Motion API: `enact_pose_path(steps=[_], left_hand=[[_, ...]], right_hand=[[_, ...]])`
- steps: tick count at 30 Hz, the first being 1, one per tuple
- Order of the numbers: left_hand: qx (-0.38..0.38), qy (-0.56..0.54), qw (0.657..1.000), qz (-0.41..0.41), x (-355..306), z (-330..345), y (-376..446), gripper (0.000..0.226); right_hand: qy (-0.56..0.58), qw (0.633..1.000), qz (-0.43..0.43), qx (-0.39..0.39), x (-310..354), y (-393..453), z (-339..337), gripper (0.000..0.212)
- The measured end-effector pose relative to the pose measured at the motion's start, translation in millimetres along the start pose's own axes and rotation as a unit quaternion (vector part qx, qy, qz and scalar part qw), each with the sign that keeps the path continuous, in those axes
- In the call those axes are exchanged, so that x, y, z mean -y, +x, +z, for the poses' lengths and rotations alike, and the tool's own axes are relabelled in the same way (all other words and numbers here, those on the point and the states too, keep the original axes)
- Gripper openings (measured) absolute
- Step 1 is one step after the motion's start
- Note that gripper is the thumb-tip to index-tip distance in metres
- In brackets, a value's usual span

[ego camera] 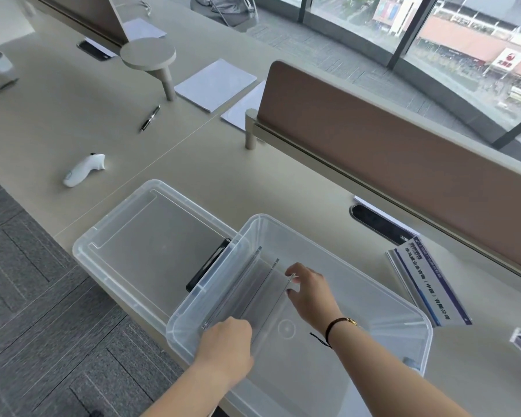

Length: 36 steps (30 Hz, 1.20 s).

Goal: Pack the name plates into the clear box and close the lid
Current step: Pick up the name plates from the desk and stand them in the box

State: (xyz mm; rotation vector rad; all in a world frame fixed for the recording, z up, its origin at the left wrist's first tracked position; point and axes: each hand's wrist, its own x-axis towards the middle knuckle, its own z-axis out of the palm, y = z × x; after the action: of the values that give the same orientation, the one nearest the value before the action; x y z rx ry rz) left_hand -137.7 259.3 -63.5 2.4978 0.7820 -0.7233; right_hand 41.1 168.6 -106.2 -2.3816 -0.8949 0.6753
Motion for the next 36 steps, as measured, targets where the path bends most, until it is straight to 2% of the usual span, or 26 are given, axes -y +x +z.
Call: enact_pose_path(steps=[6,10,15,19,25,27,30,36], left_hand=[[0.0,-0.014,1.0,0.005,2,-1,1,0.017],[0.001,-0.017,1.0,0.005,2,0,2,0.021],[0.001,-0.01,1.0,0.011,1,0,2,0.009],[-0.005,-0.003,1.0,0.024,1,1,2,0.011],[-0.002,0.03,0.998,0.052,-7,-13,-2,0.015],[-0.026,0.049,0.996,0.076,-16,-27,-2,0.02],[-0.072,0.059,0.986,0.137,-41,-51,4,0.024],[-0.121,0.077,0.951,0.272,-127,-70,16,0.026]], right_hand=[[0.012,1.0,0.018,0.004,3,-2,2,0.035],[0.016,1.0,0.026,0.005,4,-1,1,0.036],[0.017,0.999,0.039,0.005,7,-1,1,0.035],[0.023,0.998,0.051,0.009,8,-3,0,0.036],[0.023,0.998,0.054,0.037,12,-19,-16,0.053],[0.04,0.997,0.067,0.017,10,-33,-28,0.052],[0.08,0.99,0.11,-0.034,5,-64,-49,0.038],[0.153,0.954,0.189,-0.177,-14,-149,-87,0.017]])
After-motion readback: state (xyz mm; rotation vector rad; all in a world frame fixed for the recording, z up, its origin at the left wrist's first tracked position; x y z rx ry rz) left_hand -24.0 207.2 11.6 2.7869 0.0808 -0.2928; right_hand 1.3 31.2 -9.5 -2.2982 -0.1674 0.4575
